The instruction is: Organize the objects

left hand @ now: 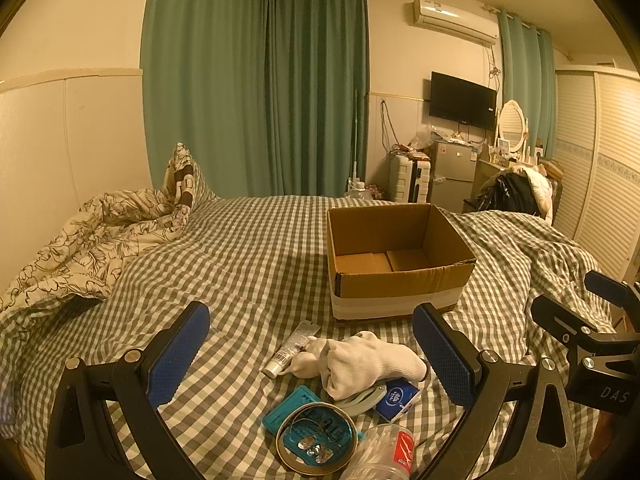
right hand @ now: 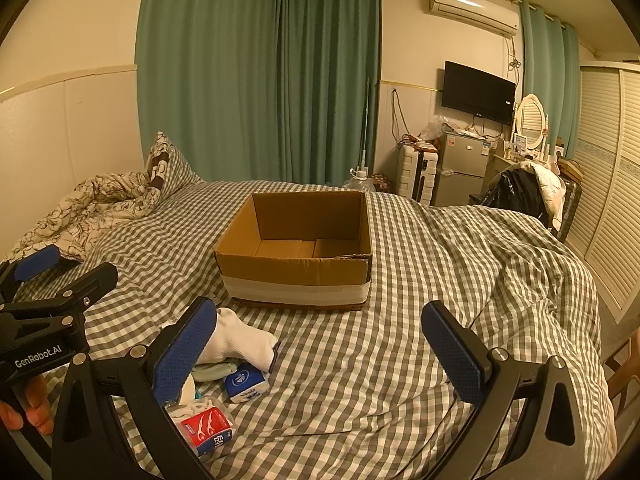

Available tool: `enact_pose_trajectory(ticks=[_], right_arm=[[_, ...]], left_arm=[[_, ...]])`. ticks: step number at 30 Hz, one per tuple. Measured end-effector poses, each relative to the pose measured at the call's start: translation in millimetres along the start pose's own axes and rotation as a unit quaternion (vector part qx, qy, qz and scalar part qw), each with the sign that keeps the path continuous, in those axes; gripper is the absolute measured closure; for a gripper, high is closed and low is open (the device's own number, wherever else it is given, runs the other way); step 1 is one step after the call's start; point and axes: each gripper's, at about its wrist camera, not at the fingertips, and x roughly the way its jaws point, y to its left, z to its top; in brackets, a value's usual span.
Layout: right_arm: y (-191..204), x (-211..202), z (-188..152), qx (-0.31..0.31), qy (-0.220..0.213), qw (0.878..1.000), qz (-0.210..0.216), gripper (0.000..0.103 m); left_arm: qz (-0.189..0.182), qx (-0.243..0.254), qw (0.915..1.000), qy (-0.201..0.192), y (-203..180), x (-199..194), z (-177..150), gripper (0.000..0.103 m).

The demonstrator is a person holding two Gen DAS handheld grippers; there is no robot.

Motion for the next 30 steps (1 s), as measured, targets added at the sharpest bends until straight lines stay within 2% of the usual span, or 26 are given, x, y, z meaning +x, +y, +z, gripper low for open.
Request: enact_pose_trajectory(ticks=[9, 15, 18, 22, 30], right_arm=[[1, 5, 0, -0.002, 0.006, 1.000, 0.005, 0.000], [0, 19, -6, -0.009, 0.022, 1.000, -0.001, 0.000], [-3, 31, -13, -0.010, 0.036, 0.999, -0.004, 0.000], [-10, 52, -26, -0.009, 0.060, 0.998, -0.009, 0.000], [-22, 87, -52, 0.002, 0.106, 0.994, -0.006, 0.000]], left_arm=[[-0.003, 0.000, 1.0000, 0.008, 3, 4, -2, 0.000], [-0.002, -0.002, 0.9991, 0.043, 6, 24, -11, 0.000], [0.011, -0.003, 0.9973, 0.073, 10, 43, -23, 0.000], [0.013, -0.011, 0.9908, 0.134, 17, 76, -45, 0.000], [-0.031, -0.018, 0.9702, 0.240, 10, 118, -91, 0.000]])
